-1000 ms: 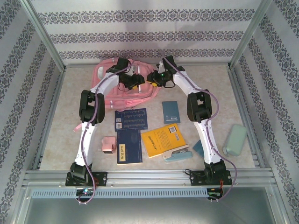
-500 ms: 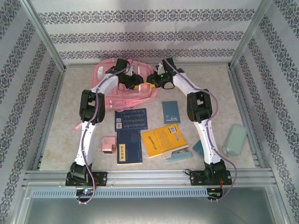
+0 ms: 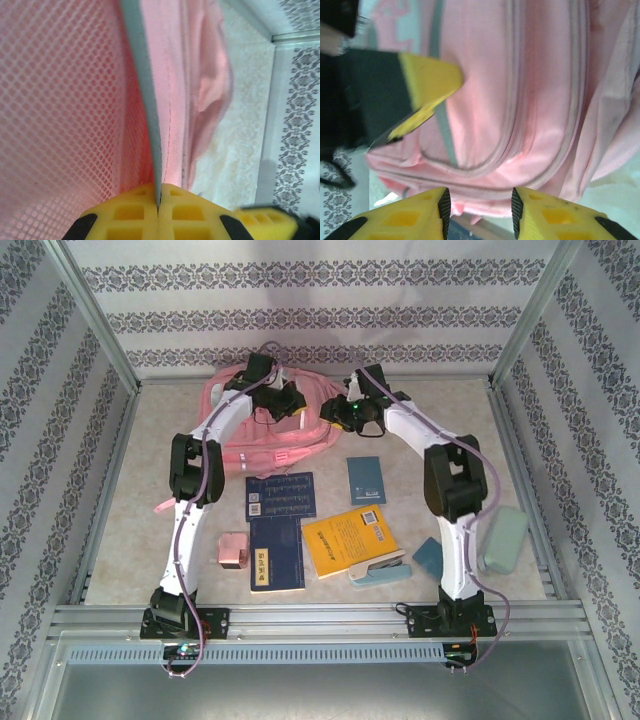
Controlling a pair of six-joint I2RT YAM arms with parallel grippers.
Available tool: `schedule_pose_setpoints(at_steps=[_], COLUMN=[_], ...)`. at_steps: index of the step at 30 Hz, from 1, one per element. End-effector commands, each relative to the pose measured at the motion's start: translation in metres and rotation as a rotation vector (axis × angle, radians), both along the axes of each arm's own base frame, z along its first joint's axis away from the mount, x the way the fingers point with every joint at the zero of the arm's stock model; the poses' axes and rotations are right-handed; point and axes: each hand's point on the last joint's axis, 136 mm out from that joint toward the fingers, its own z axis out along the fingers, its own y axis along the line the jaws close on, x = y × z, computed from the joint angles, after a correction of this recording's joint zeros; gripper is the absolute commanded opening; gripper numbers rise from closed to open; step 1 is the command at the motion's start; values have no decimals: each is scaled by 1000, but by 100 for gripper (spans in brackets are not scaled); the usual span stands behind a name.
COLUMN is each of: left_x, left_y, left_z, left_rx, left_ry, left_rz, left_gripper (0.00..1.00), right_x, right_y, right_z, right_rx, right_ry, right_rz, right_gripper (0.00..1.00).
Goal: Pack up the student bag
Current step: Pick up the student bag from the top-center of the table.
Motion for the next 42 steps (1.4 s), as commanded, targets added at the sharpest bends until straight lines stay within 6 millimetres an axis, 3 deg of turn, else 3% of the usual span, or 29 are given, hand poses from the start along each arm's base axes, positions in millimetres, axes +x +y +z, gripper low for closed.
schedule_pose_setpoints(at_steps=[1,4,11,16,20,26,35,42], left_x=[11,10,5,3,2,4,-3,-15], left_y=[12,12,9,10,8,11,10,9], left_z=[98,114,140,143,139,150,172,194], left_rx=[-44,-66,-123,-130,-143,-157,-188,-213], left_ry=[-159,-167,-168,-156,-132,-144,-153,-166], left_rz=[60,66,79,88,88,106,107,101], left_gripper=[0,0,0,0,0,0,0,0], right_x=[1,-11,-60,-62,-57,-55,-106,-112], right_y=[-4,1,41,45,61,63,60,66], right_z=[34,21,-14,-36,-25,-36,-53,-65], right_rx=[-10,8,-140,-274,-250,-277,-341,-356], right_ry=[-189,-239,-477,-635,-704,-614,-598,-598], right_rz=[-27,-16,244,276,319,316,398,394], right_gripper=[41,43,48,54,55,50,50,51])
